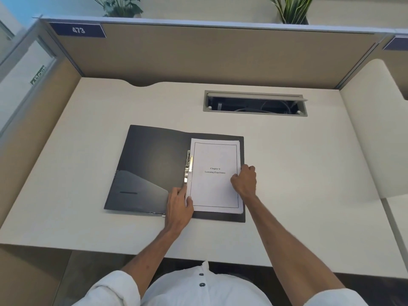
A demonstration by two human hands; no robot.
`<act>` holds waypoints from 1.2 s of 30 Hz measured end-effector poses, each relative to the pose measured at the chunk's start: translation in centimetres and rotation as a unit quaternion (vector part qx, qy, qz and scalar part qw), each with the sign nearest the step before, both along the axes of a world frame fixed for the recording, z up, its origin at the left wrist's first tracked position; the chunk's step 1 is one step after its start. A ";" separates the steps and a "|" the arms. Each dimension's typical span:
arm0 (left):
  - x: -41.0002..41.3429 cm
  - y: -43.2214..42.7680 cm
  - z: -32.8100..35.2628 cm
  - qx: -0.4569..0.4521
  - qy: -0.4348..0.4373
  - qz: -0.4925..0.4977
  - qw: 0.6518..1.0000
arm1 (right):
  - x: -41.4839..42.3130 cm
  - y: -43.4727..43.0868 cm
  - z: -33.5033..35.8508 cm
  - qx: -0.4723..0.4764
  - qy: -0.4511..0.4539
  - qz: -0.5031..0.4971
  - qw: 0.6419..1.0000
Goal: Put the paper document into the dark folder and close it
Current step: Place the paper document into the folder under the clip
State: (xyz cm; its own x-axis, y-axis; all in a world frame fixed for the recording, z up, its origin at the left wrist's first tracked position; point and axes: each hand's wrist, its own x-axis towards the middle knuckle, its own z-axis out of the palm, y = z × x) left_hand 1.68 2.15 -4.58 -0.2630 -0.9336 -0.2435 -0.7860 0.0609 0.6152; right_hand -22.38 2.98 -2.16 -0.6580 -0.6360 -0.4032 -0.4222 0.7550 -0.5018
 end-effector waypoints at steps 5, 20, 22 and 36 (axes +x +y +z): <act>-0.3 -0.2 0.2 0.014 0.019 0.011 1.000 | 0.5 0.3 0.0 0.005 0.004 0.009 1.000; 0.1 -0.3 0.5 0.024 0.001 -0.020 1.000 | 0.4 0.6 0.1 0.017 0.006 0.021 1.000; 0.5 -0.4 0.4 0.013 -0.007 -0.032 0.999 | 0.2 0.5 0.3 0.015 0.012 0.020 1.000; 1.1 -0.2 -1.4 -0.104 -0.113 -0.330 0.932 | -1.8 -9.7 2.4 0.028 0.159 0.319 0.934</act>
